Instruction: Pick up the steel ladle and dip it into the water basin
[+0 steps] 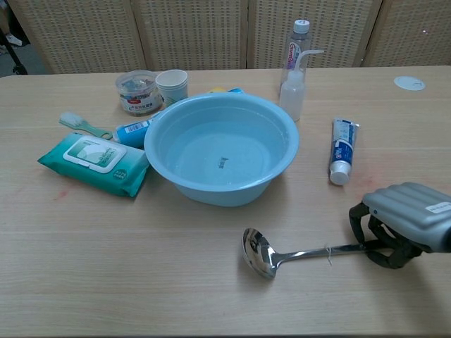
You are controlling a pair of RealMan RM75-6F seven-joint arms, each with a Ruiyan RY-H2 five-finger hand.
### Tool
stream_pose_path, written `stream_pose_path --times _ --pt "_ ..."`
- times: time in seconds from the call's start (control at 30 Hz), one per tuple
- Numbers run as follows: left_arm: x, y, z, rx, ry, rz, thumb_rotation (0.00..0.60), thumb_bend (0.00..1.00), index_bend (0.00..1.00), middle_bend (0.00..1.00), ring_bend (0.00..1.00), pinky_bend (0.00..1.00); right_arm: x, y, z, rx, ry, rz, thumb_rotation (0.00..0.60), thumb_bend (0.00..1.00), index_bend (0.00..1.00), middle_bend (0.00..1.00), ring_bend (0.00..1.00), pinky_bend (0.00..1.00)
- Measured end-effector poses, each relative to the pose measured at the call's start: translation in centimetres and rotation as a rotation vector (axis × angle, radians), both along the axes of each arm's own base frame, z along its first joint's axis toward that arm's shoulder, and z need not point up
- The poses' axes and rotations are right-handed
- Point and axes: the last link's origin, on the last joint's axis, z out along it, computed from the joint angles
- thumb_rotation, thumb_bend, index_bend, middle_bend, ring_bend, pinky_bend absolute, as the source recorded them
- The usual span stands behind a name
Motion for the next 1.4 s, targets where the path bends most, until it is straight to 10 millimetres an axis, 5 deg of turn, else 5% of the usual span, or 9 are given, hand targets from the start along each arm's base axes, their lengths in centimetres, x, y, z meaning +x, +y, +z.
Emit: stream_pose_path --times 0.2,0.33,1.0,1.4 --pt "0.0 0.0 0.0 -0.001 0.000 0.001 0.600 0.00 0.00 0.00 0.00 0.00 0.0 -0.1 0.3 -0.009 -0.029 0.002 0.600 0.86 0.76 0.82 0.75 0.98" --pt "0.0 0.0 0.0 -0.003 0.000 0.001 0.600 0.00 0.00 0.00 0.00 0.00 0.0 -0.2 1.1 -0.014 -0.057 0.011 0.600 0.98 0.76 0.82 0.75 0.98" --pt "0.1 -0.1 -0.2 -0.009 0.004 0.000 0.600 0.00 0.00 0.00 0.00 0.00 1.7 -0.2 7.8 -0.060 -0.191 0.010 0.600 1.00 0.79 0.82 0.75 0.98" --pt "0.1 -0.1 0.0 -0.008 -0.004 -0.001 0.600 0.00 0.00 0.00 0.00 0.00 6.6 -2.3 10.9 -0.164 -0.197 0.080 0.600 1.00 0.80 0.82 0.75 0.98"
